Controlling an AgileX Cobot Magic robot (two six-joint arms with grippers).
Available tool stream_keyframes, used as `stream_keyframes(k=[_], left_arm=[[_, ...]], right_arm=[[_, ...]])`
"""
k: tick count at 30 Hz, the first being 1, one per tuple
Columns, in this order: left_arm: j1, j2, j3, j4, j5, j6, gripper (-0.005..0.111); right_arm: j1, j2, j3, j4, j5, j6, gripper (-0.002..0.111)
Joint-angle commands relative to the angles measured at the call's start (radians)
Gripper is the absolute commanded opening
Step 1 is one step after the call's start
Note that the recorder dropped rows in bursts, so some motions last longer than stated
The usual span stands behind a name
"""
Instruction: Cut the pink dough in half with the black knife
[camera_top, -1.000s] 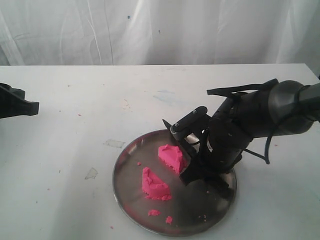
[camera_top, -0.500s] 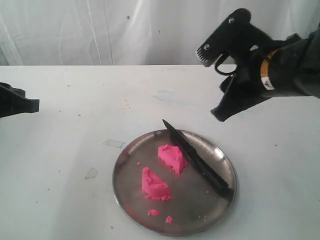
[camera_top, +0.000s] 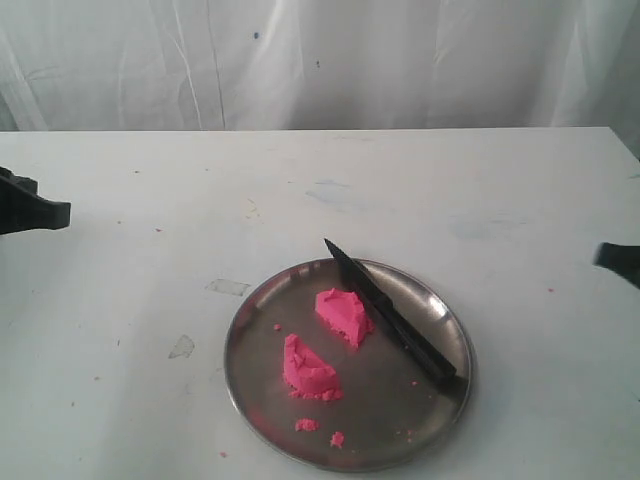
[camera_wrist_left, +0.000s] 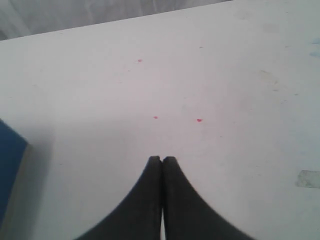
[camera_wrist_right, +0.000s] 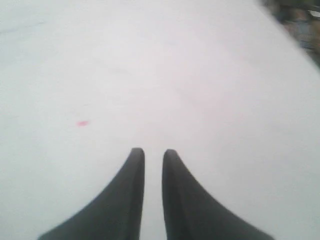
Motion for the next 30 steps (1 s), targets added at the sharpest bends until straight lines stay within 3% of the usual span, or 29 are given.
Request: stream_keyframes(k=[1, 5, 15, 24, 30], left_arm=[[0.003, -0.009, 0.005, 0.005, 0.181, 0.023, 0.000], [0.003, -0.033, 0.005, -0.004, 0.213, 0.007, 0.000], [0.003, -0.332, 0.005, 0.001, 0.082, 0.007, 0.000], [0.003, -0.545, 0.106, 0.008, -0.084, 0.010, 0.000], [0.003, -0.612, 0.160, 0.008, -0.117, 0.010, 0.000]], right_arm=[[0.014, -0.062, 0.005, -0.008, -0.373, -0.069, 0.009], [0.014, -0.177, 0.005, -0.008, -0.470, -0.101, 0.009], [0.014, -0.540, 0.005, -0.008, -0.294, -0.089, 0.009], [0.014, -0.741, 0.136, -0.010, -0.415, -0.081, 0.009], [0.014, -0.894, 0.212, -0.083, -0.500, -0.086, 0.009]])
